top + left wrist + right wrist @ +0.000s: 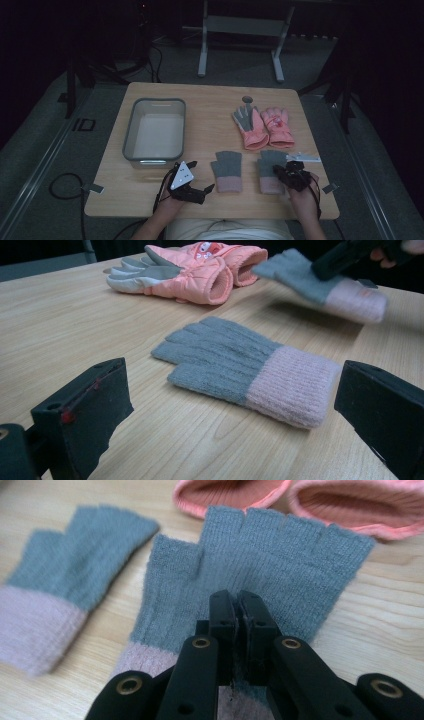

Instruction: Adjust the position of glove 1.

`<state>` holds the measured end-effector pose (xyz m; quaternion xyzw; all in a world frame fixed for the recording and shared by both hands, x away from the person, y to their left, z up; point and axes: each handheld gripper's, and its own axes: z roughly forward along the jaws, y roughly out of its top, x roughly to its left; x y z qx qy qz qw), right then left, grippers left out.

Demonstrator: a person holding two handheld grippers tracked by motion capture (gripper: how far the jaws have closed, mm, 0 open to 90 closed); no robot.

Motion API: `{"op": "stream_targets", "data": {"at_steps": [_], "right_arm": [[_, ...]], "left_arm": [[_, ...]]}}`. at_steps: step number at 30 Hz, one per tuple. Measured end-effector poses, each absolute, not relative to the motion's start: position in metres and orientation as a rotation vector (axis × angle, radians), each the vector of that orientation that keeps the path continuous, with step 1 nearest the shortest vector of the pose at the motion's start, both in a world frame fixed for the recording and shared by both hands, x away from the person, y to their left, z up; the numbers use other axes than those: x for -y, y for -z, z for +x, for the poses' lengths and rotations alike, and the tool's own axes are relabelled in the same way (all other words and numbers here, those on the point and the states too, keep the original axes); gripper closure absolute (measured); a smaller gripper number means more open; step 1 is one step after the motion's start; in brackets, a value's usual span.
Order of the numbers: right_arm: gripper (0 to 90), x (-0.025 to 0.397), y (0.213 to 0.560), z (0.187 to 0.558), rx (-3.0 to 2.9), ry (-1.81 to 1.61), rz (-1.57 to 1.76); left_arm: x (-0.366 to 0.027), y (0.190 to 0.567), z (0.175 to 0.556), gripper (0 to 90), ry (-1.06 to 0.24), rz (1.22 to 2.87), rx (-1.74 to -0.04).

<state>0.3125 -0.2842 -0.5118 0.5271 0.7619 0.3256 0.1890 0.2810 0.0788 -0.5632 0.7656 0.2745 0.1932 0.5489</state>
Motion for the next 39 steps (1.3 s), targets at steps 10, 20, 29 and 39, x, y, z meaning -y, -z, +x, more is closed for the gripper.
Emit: {"op": "stream_targets", "data": {"at_steps": [10,20,29,39], "right_arm": [[83.9,0.280,0.539,0.329,-2.193,-0.852,1.524],[70.2,0.288,0.527,0.332,-2.246,-0.941,1.387],[60.3,0.296,0.525,0.340,-2.449,-0.870,1.102],[71.4,0.301,0.538,0.342,-2.487,-0.830,1.123]], "left_arm": [[-0.078,0.563,0.281,1.1,-0.458,1.818,-0.645],[-0.078,0.563,0.281,1.1,-0.455,1.818,-0.645],[-0.078,0.563,0.281,1.1,-0.453,1.818,-0.647],[-0.078,0.563,0.282,1.1,-0.444,1.817,-0.643]]}}
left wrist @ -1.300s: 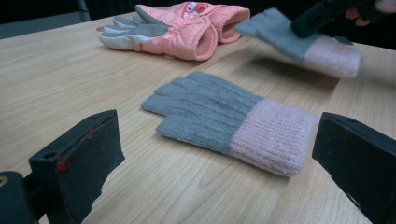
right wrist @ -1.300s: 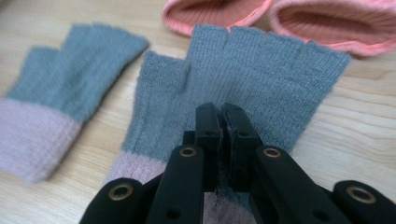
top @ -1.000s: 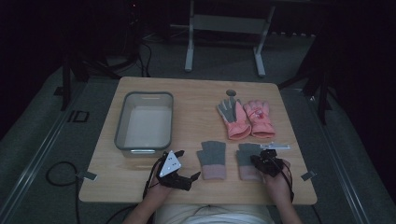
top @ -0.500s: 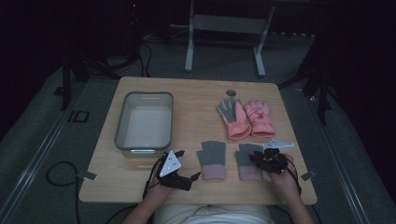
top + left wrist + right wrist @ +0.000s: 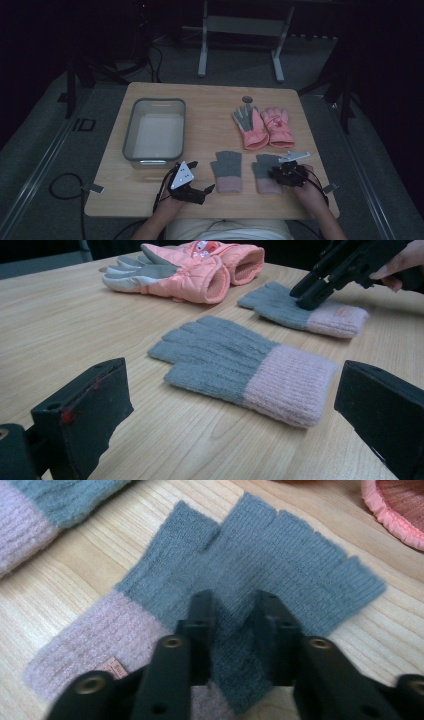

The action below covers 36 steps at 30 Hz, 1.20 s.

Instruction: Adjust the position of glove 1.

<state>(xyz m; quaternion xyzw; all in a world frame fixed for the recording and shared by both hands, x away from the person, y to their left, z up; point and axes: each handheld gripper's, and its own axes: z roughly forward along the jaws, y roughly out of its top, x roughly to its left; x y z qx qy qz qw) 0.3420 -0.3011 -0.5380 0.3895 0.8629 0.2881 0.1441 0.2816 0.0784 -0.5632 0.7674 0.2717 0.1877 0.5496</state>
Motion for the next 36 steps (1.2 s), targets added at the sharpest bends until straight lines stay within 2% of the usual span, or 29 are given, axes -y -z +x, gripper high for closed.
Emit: {"op": "stream_targets", "data": {"at_steps": [3,8,13,20,27,36], "right_arm": [[79.2,0.299,0.539,0.340,-2.462,-0.827,1.140],[84.7,0.294,0.537,0.341,-2.418,-0.794,1.211],[85.4,0.286,0.505,0.340,-2.332,-0.887,1.226],[85.3,0.247,0.472,0.341,-2.372,-1.032,1.116],[85.2,0.204,0.479,0.343,-2.452,-1.031,1.025],[85.1,0.178,0.493,0.342,-2.517,-1.040,1.024]], "left_arm": [[-0.078,0.563,0.282,1.1,-0.442,1.814,-0.643],[-0.079,0.563,0.282,1.1,-0.437,1.814,-0.646],[-0.079,0.563,0.282,1.1,-0.437,1.813,-0.648],[-0.079,0.563,0.282,1.1,-0.435,1.813,-0.642],[-0.080,0.563,0.282,1.1,-0.427,1.807,-0.643],[-0.079,0.563,0.282,1.1,-0.428,1.811,-0.640]]}}
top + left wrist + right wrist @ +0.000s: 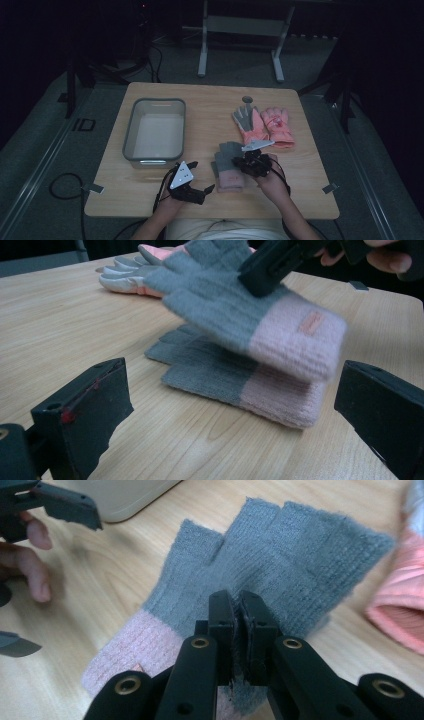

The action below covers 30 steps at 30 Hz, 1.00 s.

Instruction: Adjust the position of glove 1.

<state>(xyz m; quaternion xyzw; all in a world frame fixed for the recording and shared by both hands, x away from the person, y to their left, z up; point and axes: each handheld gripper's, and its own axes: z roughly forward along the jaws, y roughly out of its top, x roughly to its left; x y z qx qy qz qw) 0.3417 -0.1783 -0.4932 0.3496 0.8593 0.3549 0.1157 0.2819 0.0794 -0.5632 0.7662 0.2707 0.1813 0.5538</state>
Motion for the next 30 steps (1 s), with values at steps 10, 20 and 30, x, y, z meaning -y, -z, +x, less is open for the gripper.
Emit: {"op": "stream_targets", "data": {"at_steps": [10,20,30], "right_arm": [[83.7,0.173,0.512,0.345,-2.558,-1.022,1.058],[78.8,0.172,0.530,0.351,-2.582,-0.974,1.052],[67.8,0.187,0.511,0.355,-2.539,-1.034,1.016]], "left_arm": [[-0.078,0.563,0.282,1.1,-0.452,1.826,-0.649],[-0.079,0.563,0.282,5.6,-0.472,1.813,-0.667],[-0.065,0.550,0.282,3.1,-0.444,1.935,-0.705]]}}
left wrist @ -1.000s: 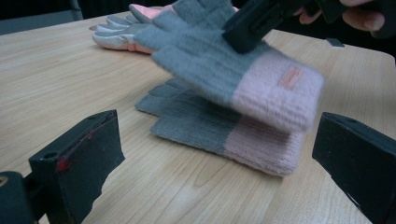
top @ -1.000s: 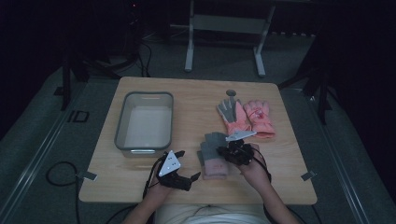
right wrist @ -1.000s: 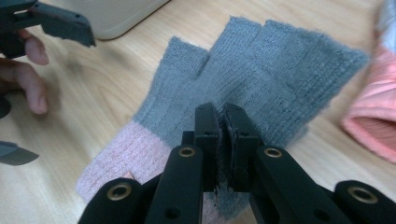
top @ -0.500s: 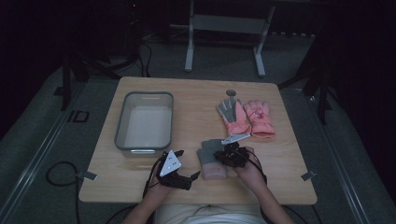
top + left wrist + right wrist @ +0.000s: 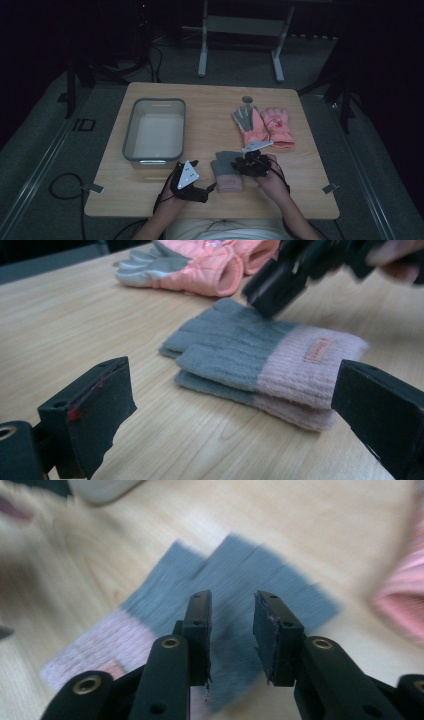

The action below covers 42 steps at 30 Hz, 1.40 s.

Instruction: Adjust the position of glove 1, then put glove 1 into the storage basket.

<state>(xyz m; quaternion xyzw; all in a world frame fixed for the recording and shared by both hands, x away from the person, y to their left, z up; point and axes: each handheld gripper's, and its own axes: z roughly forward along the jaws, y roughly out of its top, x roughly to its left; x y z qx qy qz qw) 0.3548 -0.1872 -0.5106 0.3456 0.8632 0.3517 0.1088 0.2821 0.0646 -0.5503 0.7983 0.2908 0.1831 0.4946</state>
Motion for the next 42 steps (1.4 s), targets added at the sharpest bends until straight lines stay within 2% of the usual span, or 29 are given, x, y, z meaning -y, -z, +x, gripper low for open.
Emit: {"op": "stream_targets", "data": {"at_steps": [3,7,10,14,20,28,30,35,36,38,40,41,42], "right_arm": [[66.2,0.197,0.498,0.362,-2.504,-1.065,1.005],[64.1,0.208,0.492,0.374,-2.486,-1.070,1.028],[63.4,0.212,0.495,0.382,-2.494,-1.084,1.060],[62.4,0.210,0.503,0.392,-2.509,-1.076,1.080],[53.9,0.204,0.513,0.403,-2.518,-1.088,1.129],[45.7,0.197,0.533,0.414,-2.556,-1.018,1.154],[40.8,0.196,0.537,0.415,-2.579,-0.986,1.155],[38.1,0.197,0.543,0.417,-2.597,-0.975,1.189],[41.2,0.196,0.543,0.416,-2.599,-0.976,1.181],[53.1,0.194,0.543,0.415,-2.630,-1.000,1.160],[67.5,0.194,0.543,0.415,-2.659,-1.035,1.171],[71.4,0.194,0.543,0.414,-2.670,-1.058,1.184],[73.5,0.193,0.543,0.414,-2.672,-1.062,1.185]], "left_arm": [[-0.054,0.545,0.285,6.0,-0.327,2.003,-0.701],[-0.039,0.543,0.286,6.1,-0.290,2.076,-0.602],[-0.024,0.540,0.285,6.9,-0.348,2.124,-0.486],[-0.010,0.540,0.289,13.8,-0.346,2.149,-0.425],[-0.001,0.546,0.294,19.7,-0.388,2.253,-0.308],[0.004,0.556,0.294,25.0,-0.460,2.341,-0.238],[0.004,0.557,0.293,28.4,-0.479,2.352,-0.228],[0.004,0.557,0.293,36.5,-0.510,2.359,-0.220],[0.003,0.557,0.294,39.0,-0.511,2.359,-0.218],[0.001,0.556,0.295,46.0,-0.506,2.345,-0.228],[-0.003,0.551,0.298,56.9,-0.454,2.317,-0.282],[-0.003,0.551,0.298,63.1,-0.454,2.317,-0.282],[-0.007,0.546,0.301,65.7,-0.414,2.313,-0.321]]}}
